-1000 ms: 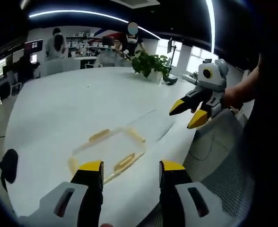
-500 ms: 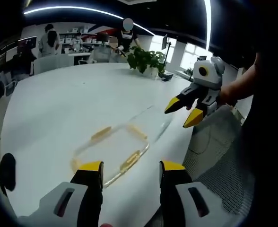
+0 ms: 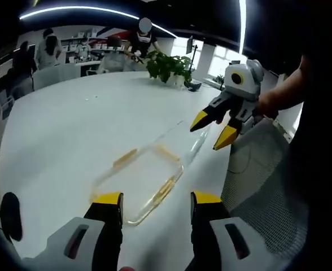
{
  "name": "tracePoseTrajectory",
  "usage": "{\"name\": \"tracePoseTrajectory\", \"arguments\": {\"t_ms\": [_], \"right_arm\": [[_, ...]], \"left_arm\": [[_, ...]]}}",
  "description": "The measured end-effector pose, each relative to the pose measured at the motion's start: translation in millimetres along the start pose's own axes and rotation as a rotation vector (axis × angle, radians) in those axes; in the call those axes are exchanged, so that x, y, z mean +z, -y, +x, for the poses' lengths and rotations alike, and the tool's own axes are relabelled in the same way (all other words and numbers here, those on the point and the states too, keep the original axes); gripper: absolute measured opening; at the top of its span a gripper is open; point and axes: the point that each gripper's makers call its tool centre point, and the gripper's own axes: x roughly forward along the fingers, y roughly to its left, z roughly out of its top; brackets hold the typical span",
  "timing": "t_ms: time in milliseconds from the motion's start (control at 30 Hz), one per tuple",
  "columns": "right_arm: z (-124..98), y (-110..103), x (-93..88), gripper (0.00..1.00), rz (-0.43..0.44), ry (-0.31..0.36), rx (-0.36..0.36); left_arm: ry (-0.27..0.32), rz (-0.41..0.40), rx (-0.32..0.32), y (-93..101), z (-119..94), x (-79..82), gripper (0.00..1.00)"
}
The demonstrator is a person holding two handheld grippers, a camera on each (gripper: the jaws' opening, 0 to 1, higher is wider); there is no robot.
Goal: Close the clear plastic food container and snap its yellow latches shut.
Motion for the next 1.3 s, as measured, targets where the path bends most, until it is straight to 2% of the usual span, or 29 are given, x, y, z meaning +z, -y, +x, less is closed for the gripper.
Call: {"name": "tracePoseTrajectory", "arguments": {"t_ms": [233,733,967,1300], "right_arm": [[7,2,-3.7,0.36,-0.025,-0.034,-0.006],[19,14,-12.2,0.37,-0.077,-0.112,-0.021],[27,17,-21.5,0.39,-0.136,-0.162,-0.011],[30,20,-27.1,0.40,-0.166,-0.211,0.002]], "left_arm": [[-0.011,0.008,-0.019,-8.2,0,-2.4,0.47],[-0.075,0.057,-0.065,-23.0,6,-14.0,0.50],[-0.103,0.076,-0.081,-30.1,8,-20.1,0.50],[-0.133,0.122,-0.105,-34.9,13,-25.9,0.49]]}}
